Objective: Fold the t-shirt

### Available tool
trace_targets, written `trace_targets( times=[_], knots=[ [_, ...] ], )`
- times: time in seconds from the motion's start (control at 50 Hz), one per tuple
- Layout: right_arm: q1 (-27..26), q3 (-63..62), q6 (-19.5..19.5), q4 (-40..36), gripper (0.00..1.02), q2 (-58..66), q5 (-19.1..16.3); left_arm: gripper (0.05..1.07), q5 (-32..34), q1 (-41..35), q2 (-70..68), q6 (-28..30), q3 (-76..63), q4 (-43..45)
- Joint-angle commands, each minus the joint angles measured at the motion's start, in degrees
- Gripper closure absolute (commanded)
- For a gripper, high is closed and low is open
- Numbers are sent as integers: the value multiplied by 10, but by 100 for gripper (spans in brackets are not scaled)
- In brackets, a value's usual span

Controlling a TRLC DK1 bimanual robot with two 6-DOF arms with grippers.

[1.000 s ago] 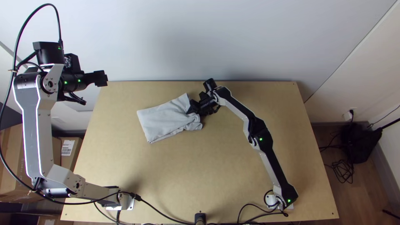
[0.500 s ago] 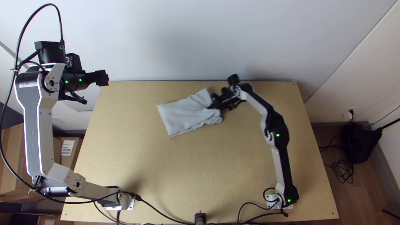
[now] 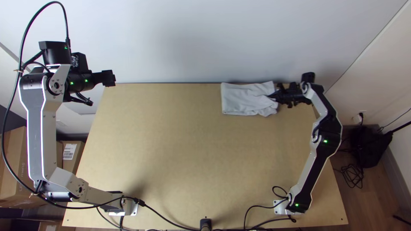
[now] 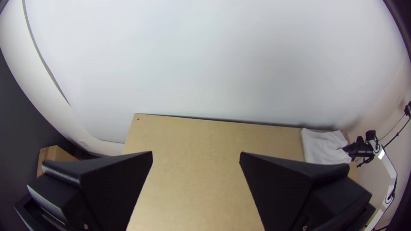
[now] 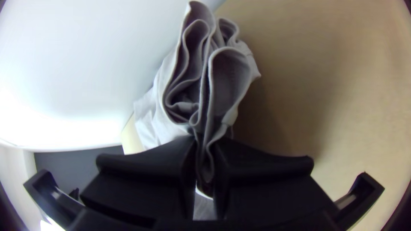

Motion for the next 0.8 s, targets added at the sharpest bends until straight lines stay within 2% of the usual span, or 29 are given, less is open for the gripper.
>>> trace_targets(
  times=[0.0,0.1,0.28,0.54,0.6,0.66,0.7,0.74,0.78],
  knots=[
    [-47,-20,-6,11,100,-27,15,9,12,-3,6,-1,24,4],
    [-91,-26,-6,26,100,-25,39,9,13,-3,8,-1,31,4],
    [-151,-13,-9,32,100,-10,44,9,14,-4,7,-1,34,4],
    [-197,-7,-21,31,99,-3,61,9,17,-4,0,-1,34,1],
    [-205,-7,-21,29,84,-7,65,9,17,-4,-3,-1,34,0],
    [-214,-7,-27,26,53,-14,77,9,17,-3,-5,-1,35,0],
    [-220,-7,-36,23,25,-21,87,9,17,-3,-6,-1,34,0],
    [-226,-8,-46,22,7,-33,104,9,17,-1,-7,-1,34,1],
    [-233,-9,-58,22,4,-50,112,9,17,2,-9,-1,35,3]
  ],
)
